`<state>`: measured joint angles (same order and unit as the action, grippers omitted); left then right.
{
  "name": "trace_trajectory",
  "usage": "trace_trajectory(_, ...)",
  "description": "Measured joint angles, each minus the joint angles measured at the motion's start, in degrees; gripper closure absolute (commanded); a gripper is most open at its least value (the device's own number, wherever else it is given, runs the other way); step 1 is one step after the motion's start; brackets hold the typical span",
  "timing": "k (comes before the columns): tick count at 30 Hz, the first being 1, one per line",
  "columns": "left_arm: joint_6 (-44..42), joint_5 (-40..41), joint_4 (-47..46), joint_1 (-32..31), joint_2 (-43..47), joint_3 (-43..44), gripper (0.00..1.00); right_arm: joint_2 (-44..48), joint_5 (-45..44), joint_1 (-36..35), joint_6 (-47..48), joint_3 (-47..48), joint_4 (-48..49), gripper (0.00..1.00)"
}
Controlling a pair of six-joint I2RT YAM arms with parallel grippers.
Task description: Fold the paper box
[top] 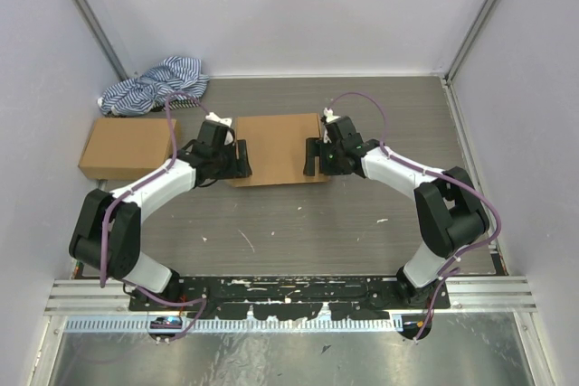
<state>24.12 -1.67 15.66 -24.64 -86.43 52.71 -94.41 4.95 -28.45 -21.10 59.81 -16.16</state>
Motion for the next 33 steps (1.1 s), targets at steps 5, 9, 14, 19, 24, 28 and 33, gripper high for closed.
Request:
trace_trajectory(5, 0.0, -1.33, -0.55, -0.04, -0.07, -0.13, 0.3, 0.0, 2.29, 0.0, 0.02, -0.33, 1.03, 0.21)
trace_trajectory(9, 0.0, -2.08, -0.79, -0.07, -0.07, -1.16, 0.31, 0.0, 3.3, 0.0, 0.2, -0.7, 1.33, 0.23)
trace_trajectory(14, -0.04, -2.84, -0.81, -0.13, -0.07, -1.95, 0.33, 0.04, 4.07, -0.02, 0.24, -1.73, 1.6, 0.25)
trace_trajectory(19, -0.04, -4.2, -0.76, -0.26, 0.13, -2.29, 0.35, 1.07, 4.2, -0.13, 0.26, -2.84, 1.2, 0.27)
trace_trajectory(24, -0.04, -5.4, -0.02, -0.28, 1.4, -2.34, 0.36, 3.37, 4.22, -0.17, 0.57, -2.91, -0.04, 0.27)
trace_trajectory(28, -0.07, -6.01, 2.05, -0.28, 1.99, -1.81, 0.37, 4.28, 4.44, -0.31, 1.11, -2.84, -1.57, 0.28)
trace_trajectory(33, -0.04, -6.67, 4.44, -0.33, 1.99, -1.11, 0.37, 4.31, 4.44, -0.33, 1.51, -2.71, -4.13, 0.28)
